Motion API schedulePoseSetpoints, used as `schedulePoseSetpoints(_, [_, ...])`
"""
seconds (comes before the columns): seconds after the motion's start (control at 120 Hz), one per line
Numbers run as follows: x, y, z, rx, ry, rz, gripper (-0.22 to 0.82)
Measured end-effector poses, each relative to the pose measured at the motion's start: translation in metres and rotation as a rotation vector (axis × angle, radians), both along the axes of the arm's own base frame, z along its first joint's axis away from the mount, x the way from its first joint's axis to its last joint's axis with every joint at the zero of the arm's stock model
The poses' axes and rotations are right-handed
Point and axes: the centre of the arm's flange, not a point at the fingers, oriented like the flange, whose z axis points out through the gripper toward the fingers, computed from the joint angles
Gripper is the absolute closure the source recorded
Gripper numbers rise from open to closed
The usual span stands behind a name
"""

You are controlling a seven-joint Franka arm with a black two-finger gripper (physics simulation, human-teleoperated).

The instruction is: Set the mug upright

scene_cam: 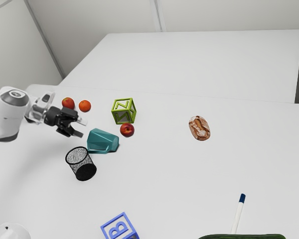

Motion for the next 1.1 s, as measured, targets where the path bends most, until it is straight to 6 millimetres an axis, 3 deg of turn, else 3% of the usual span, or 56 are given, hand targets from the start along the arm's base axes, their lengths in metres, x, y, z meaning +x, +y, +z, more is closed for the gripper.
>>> schedulePoseSetpoints(0.383, [0.011, -0.027, -0.038, -0.051, -0.146, -0.059, 0.0])
schedulePoseSetpoints(0.55, [0.015, -0.038, -0.041, -0.056, -0.189, -0.075, 0.01])
schedulePoseSetpoints(0.583, [0.015, -0.039, -0.041, -0.057, -0.196, -0.076, 0.06])
schedulePoseSetpoints(0.717, [0.014, -0.04, -0.044, -0.061, -0.216, -0.07, 0.41])
schedulePoseSetpoints(0.8, [0.013, -0.041, -0.046, -0.064, -0.225, -0.067, 0.56])
schedulePoseSetpoints(0.992, [0.015, -0.043, -0.037, -0.062, -0.26, -0.068, 0.71])
schedulePoseSetpoints(1.1, [0.019, -0.05, 0.001, -0.043, -0.323, -0.086, 0.74])
